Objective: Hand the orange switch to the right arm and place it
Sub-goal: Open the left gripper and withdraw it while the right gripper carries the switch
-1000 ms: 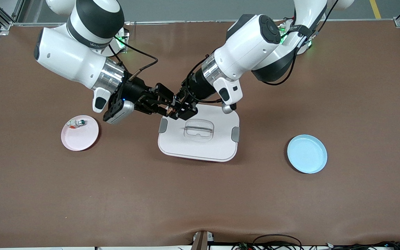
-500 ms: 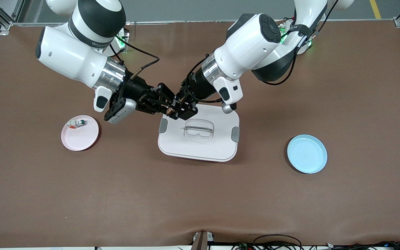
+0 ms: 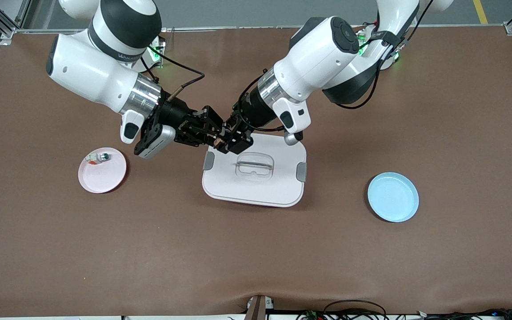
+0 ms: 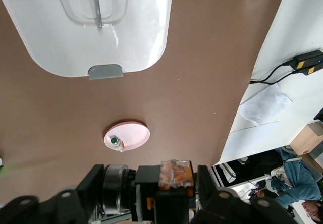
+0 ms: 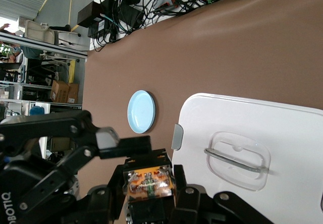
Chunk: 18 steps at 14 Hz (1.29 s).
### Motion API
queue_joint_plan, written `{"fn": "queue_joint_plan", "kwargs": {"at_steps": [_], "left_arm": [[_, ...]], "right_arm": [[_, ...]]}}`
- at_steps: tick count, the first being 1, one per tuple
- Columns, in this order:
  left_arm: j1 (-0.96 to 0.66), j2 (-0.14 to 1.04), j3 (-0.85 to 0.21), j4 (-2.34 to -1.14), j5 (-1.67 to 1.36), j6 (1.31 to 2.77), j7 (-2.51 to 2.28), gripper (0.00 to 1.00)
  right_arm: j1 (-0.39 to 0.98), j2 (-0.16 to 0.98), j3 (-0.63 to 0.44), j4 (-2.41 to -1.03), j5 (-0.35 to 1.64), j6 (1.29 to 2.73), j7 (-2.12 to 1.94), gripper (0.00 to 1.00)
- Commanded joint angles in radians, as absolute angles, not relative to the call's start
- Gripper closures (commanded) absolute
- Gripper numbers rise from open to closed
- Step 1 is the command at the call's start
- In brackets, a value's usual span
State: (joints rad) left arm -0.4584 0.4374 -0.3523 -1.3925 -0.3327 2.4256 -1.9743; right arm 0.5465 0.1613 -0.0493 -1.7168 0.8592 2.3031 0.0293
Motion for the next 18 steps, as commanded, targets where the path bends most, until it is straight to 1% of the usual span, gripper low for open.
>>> {"fn": "queue_joint_plan", "kwargs": {"at_steps": [1,3,6,8,11,13,15,18], "left_arm": [[-0.462,0.431,-0.348,-1.385,-0.302,2.428,-1.999,0.00],[-0.456,0.428,-0.345,-1.385,-0.299,2.428,-1.994,0.00],[-0.440,0.422,-0.345,-1.391,-0.214,2.428,-1.993,0.00],[-0.408,0.426,-0.345,-1.408,-0.172,2.421,-1.993,0.00],[-0.384,0.425,-0.345,-1.456,-0.097,2.416,-1.993,0.00],[-0.364,0.405,-0.345,-1.517,-0.058,2.414,-1.990,0.00],[-0.328,0.368,-0.347,-1.595,-0.058,2.414,-1.948,0.00],[-0.279,0.304,-0.347,-1.730,-0.058,2.415,-1.731,0.00]], "right_arm": [[0.558,0.156,-0.058,-1.721,0.868,2.306,0.015,1.00],[0.558,0.155,-0.058,-1.721,0.864,2.304,0.000,1.00],[0.537,0.158,-0.063,-1.727,0.845,2.293,-0.180,1.00],[0.500,0.156,-0.064,-1.724,0.786,2.219,-0.294,1.00],[0.440,0.155,-0.066,-1.723,0.616,2.113,-0.402,1.00],[0.404,0.153,-0.066,-1.723,0.514,2.034,-0.530,1.00],[0.373,0.153,-0.067,-1.729,0.444,2.008,-0.653,1.00],[0.341,0.150,-0.067,-1.742,0.291,1.945,-0.751,1.00]]}}
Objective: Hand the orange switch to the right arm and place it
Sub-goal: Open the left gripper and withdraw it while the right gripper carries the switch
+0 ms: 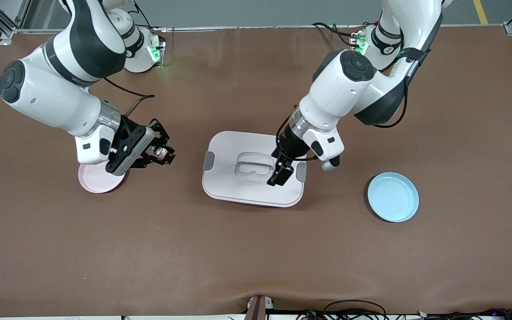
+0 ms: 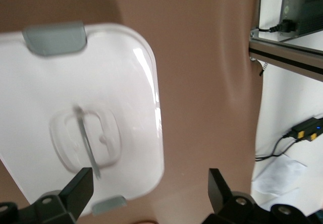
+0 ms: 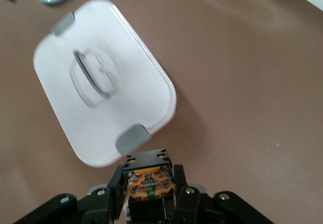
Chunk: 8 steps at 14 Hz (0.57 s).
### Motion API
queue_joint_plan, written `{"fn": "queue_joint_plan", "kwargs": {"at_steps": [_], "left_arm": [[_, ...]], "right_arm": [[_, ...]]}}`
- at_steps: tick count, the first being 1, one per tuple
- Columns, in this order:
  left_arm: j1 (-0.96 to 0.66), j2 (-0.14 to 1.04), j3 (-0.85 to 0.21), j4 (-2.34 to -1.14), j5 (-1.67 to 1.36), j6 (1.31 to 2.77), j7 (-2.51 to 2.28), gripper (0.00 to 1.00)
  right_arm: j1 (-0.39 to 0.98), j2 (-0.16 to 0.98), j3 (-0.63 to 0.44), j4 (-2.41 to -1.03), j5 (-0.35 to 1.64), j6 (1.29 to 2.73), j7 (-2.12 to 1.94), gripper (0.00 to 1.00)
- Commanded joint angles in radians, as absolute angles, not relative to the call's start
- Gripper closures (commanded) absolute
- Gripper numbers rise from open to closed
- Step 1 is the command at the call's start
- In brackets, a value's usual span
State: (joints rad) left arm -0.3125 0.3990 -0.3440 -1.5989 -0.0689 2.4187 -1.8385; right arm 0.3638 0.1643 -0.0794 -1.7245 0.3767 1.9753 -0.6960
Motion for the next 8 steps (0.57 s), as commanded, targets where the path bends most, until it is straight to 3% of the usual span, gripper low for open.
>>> {"fn": "queue_joint_plan", "kwargs": {"at_steps": [1,5,8], "left_arm": [[-0.259,0.273,-0.347,-1.776,-0.058,2.414,-1.638,0.00],[-0.184,0.187,-0.347,-1.868,-0.058,2.376,-1.256,0.00],[-0.111,0.160,-0.347,-1.867,-0.058,2.202,-0.828,0.00]], "right_arm": [[0.328,0.147,-0.067,-1.761,0.234,1.933,-0.777,1.00],[0.246,0.137,-0.067,-1.853,0.158,1.944,-1.033,1.00],[0.207,0.129,-0.068,-1.888,0.080,1.945,-1.120,1.00]]}}
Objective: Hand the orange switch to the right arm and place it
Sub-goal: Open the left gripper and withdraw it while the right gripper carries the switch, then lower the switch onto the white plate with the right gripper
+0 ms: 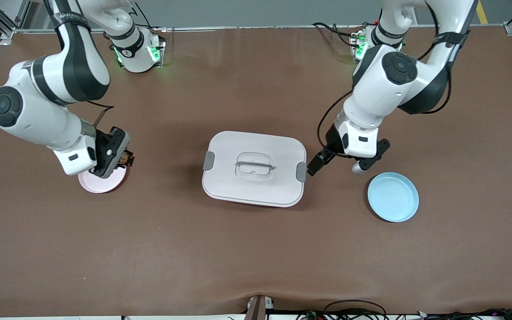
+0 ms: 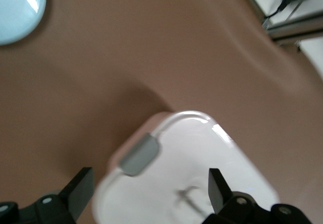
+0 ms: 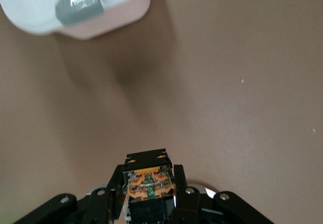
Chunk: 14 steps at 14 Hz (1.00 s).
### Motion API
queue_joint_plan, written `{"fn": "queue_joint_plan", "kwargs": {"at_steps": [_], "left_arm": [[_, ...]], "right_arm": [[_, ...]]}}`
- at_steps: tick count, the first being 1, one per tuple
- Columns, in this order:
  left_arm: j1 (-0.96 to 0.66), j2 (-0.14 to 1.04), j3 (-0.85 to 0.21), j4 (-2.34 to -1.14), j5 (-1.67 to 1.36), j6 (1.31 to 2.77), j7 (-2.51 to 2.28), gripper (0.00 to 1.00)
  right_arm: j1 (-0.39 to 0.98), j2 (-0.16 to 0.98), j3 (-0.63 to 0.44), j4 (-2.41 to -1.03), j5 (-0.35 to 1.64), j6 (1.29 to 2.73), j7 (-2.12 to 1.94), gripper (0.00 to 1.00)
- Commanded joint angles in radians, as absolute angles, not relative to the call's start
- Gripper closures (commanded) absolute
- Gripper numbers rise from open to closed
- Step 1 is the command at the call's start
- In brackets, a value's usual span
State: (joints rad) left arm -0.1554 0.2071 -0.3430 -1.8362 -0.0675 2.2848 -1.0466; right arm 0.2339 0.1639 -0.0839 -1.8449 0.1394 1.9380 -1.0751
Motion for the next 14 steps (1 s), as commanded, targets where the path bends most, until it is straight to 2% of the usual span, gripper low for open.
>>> {"fn": "queue_joint_plan", "kwargs": {"at_steps": [1,5,8,11,14], "left_arm": [[-0.079,0.160,-0.345,-1.865,-0.054,2.166,-0.692,0.00],[0.064,0.140,-0.347,-1.861,-0.045,2.149,-0.378,0.00],[0.133,0.135,-0.345,-1.813,-0.014,2.074,-0.370,0.00],[0.213,0.095,-0.348,-1.807,0.063,2.066,-0.350,0.00],[0.281,0.063,-0.348,-1.809,0.060,2.001,-0.121,0.00]], "right_arm": [[0.206,0.124,-0.067,-1.902,0.052,1.954,-1.129,1.00],[0.201,0.115,-0.069,-1.968,-0.009,2.041,-1.173,1.00],[0.151,0.117,-0.067,-2.066,-0.009,2.192,-1.279,1.00],[0.091,0.126,-0.067,-2.164,-0.009,2.362,-1.373,1.00],[0.038,0.161,-0.067,-2.217,-0.009,2.479,-1.451,1.00]]}}
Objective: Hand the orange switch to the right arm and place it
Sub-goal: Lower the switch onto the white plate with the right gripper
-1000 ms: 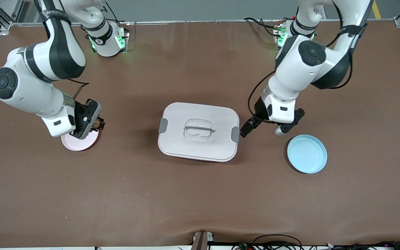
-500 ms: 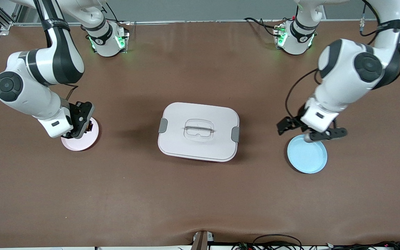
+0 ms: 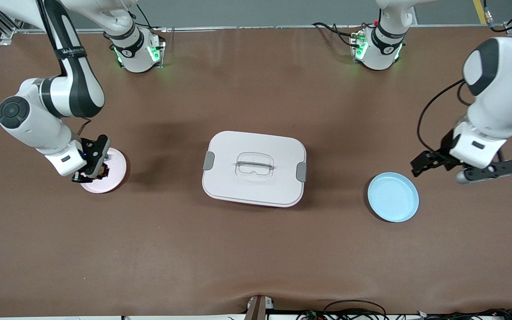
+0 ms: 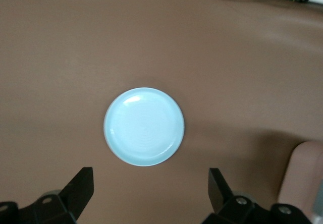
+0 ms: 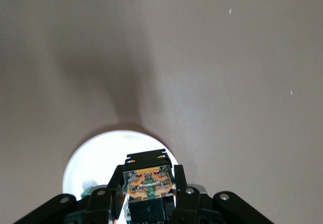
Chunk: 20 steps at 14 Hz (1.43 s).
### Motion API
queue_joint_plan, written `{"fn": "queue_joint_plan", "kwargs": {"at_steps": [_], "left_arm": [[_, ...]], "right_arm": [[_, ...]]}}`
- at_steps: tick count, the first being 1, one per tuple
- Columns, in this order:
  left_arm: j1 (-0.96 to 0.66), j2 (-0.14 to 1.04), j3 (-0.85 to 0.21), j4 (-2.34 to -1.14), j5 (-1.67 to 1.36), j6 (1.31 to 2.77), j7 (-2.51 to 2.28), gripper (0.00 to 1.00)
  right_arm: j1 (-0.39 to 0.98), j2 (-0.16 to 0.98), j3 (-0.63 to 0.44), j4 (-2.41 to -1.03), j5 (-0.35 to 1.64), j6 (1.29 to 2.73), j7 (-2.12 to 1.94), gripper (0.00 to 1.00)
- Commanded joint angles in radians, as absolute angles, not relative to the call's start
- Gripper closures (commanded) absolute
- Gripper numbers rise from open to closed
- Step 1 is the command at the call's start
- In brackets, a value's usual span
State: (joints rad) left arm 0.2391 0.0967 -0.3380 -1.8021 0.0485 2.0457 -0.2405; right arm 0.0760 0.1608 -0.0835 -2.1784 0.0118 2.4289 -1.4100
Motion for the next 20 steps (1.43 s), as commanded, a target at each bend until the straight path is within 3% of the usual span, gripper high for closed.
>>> {"fn": "queue_joint_plan", "kwargs": {"at_steps": [1,6,11,15,20], "left_arm": [[0.310,0.057,-0.348,-1.809,0.055,1.999,-0.059,0.00],[0.351,0.003,-0.347,-1.810,0.051,1.999,0.041,0.00],[0.351,-0.014,-0.336,-1.804,0.034,2.000,0.043,0.00],[0.128,-0.032,-0.125,-1.805,0.034,1.997,0.043,0.00],[0.078,-0.048,-0.087,-1.806,0.034,1.985,0.038,0.00]], "right_arm": [[0.025,0.175,-0.067,-2.227,-0.009,2.502,-1.460,1.00],[-0.006,0.268,-0.067,-2.278,-0.009,2.664,-1.485,1.00],[-0.020,0.331,-0.067,-2.290,-0.009,2.695,-1.486,1.00],[-0.020,0.362,-0.067,-2.293,-0.009,2.726,-1.489,1.00],[-0.021,0.377,-0.067,-2.296,-0.009,2.727,-1.506,1.00]]}}
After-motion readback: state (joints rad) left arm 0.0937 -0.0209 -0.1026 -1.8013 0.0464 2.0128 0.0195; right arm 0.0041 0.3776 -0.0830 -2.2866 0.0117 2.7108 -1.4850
